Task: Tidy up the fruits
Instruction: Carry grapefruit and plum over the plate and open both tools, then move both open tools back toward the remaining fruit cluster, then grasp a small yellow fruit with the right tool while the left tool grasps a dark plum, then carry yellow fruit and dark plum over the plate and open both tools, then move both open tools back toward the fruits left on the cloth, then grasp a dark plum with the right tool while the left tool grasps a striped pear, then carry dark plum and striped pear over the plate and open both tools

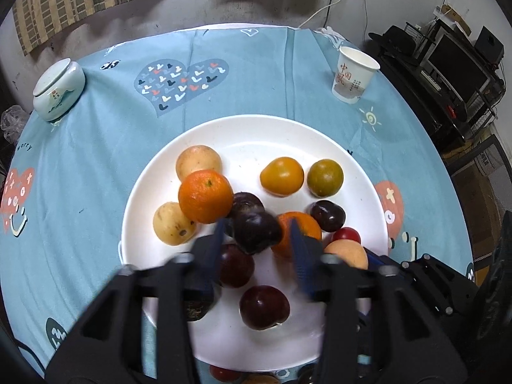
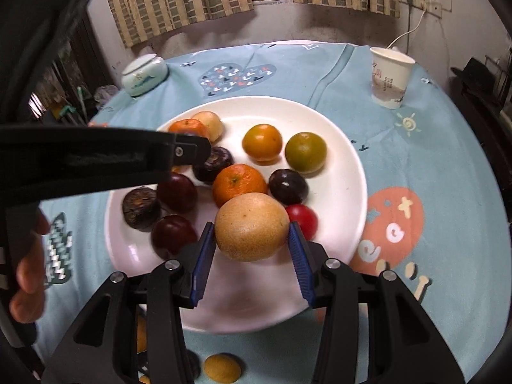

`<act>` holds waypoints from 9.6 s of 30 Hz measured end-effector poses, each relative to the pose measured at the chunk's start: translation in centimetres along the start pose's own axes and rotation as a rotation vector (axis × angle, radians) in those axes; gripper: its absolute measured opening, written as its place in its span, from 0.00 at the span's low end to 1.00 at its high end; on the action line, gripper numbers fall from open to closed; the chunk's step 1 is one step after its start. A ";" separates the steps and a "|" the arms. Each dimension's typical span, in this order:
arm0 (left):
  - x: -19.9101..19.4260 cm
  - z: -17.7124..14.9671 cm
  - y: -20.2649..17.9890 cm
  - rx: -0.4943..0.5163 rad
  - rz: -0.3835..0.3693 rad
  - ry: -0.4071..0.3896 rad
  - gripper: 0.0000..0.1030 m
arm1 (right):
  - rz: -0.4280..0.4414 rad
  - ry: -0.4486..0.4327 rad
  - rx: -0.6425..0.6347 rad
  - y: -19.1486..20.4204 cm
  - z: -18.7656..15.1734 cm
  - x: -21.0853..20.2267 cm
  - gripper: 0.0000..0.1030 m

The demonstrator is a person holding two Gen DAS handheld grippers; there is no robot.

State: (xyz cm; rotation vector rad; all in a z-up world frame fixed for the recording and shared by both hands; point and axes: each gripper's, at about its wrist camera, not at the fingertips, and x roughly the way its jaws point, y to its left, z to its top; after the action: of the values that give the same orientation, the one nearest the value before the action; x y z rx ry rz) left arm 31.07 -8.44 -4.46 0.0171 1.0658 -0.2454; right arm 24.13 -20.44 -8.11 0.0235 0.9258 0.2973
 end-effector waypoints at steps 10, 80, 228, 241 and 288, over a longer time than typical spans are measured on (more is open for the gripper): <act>-5.2 -1.6 1.3 -0.009 0.004 -0.090 0.65 | -0.061 -0.071 -0.021 -0.5 -0.9 -3.9 0.65; -4.3 -21.6 -3.4 0.021 0.016 -0.001 0.83 | -0.074 -0.010 0.076 0.3 -16.6 -11.0 0.27; -2.6 -20.1 -2.1 0.021 0.178 -0.047 0.93 | 0.070 0.083 0.090 -0.8 -17.4 -9.6 0.28; -2.1 -20.1 -1.7 0.009 0.136 -0.034 0.75 | 0.068 0.043 0.107 -0.6 -17.1 -10.2 0.28; -10.8 -13.9 3.8 0.001 0.040 -0.161 0.39 | 0.068 -0.059 0.016 4.6 -6.7 -10.2 0.28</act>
State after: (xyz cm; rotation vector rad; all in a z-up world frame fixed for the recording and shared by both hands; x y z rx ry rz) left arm 14.94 -0.85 -2.25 0.0185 0.9040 -0.2078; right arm 11.93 -19.42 -3.47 0.0780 0.8697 0.3504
